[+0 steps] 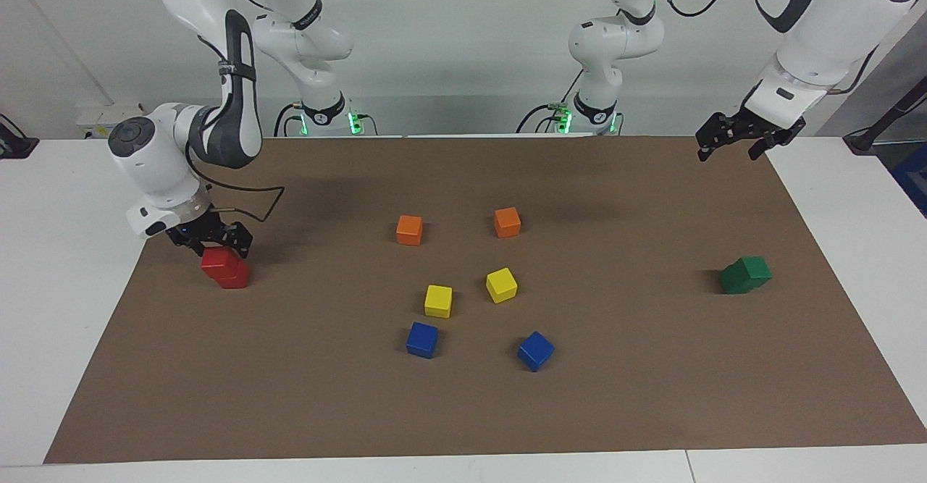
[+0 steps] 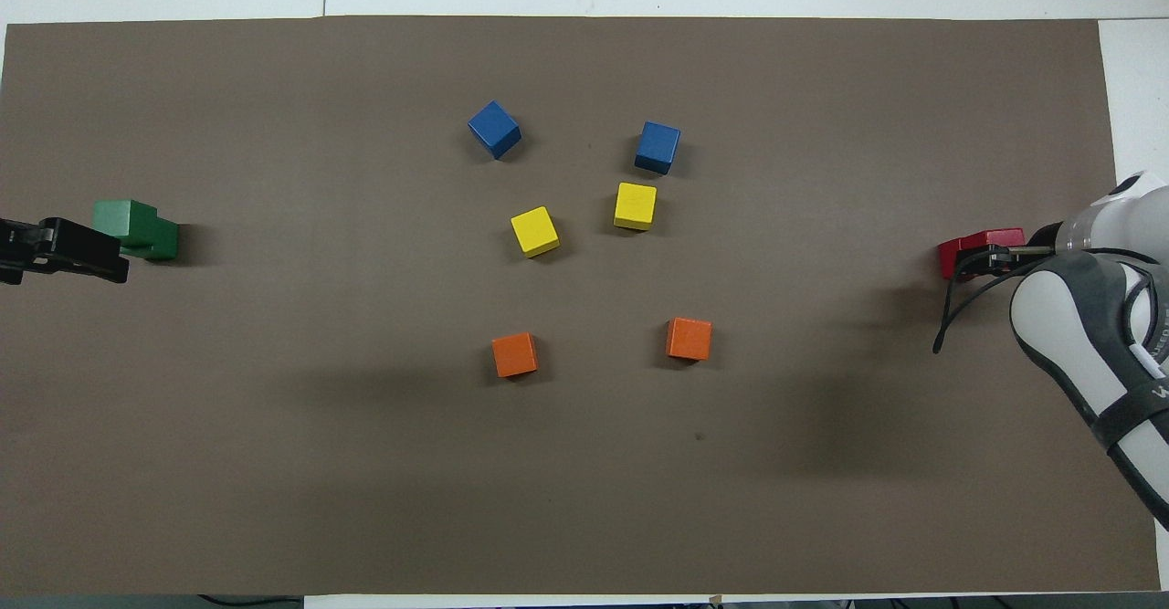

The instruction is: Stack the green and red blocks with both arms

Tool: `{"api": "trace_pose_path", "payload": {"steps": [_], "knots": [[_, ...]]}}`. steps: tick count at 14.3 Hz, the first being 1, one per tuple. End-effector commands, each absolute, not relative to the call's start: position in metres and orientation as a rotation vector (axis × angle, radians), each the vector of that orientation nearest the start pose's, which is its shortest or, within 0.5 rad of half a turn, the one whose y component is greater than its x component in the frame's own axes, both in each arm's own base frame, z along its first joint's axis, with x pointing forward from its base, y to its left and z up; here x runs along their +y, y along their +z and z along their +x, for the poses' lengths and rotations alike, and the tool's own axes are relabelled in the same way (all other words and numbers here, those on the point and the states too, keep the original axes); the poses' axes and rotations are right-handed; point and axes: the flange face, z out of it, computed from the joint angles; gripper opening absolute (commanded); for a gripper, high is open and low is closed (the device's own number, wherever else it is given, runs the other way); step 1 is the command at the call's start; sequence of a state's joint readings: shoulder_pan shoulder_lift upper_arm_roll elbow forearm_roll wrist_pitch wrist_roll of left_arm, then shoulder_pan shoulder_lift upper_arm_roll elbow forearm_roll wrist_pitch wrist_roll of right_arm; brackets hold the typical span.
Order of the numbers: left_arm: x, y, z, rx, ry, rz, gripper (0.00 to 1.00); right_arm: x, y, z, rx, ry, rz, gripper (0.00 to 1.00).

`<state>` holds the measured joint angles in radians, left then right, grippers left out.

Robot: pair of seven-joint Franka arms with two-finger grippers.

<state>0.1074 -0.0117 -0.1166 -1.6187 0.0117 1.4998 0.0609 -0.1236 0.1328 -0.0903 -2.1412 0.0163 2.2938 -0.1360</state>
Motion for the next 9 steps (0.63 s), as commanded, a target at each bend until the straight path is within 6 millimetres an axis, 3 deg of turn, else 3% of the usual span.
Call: {"api": "trace_pose_path", "payload": {"steps": [1,5,9], "knots": [[-0.009,0.602,0.532,0.096,0.135,-3.132,1.00,-0.109,0.372,0.555,0.184,-0.017,-3.128,0.99],[-0.008,0.602,0.533,0.084,0.131,-3.163,1.00,-0.076,0.436,0.573,0.167,0.026,-3.115,0.99],[-0.010,0.602,0.532,0.089,0.131,-3.163,1.00,-0.066,0.482,0.567,0.132,-0.036,-3.120,1.00]]}}
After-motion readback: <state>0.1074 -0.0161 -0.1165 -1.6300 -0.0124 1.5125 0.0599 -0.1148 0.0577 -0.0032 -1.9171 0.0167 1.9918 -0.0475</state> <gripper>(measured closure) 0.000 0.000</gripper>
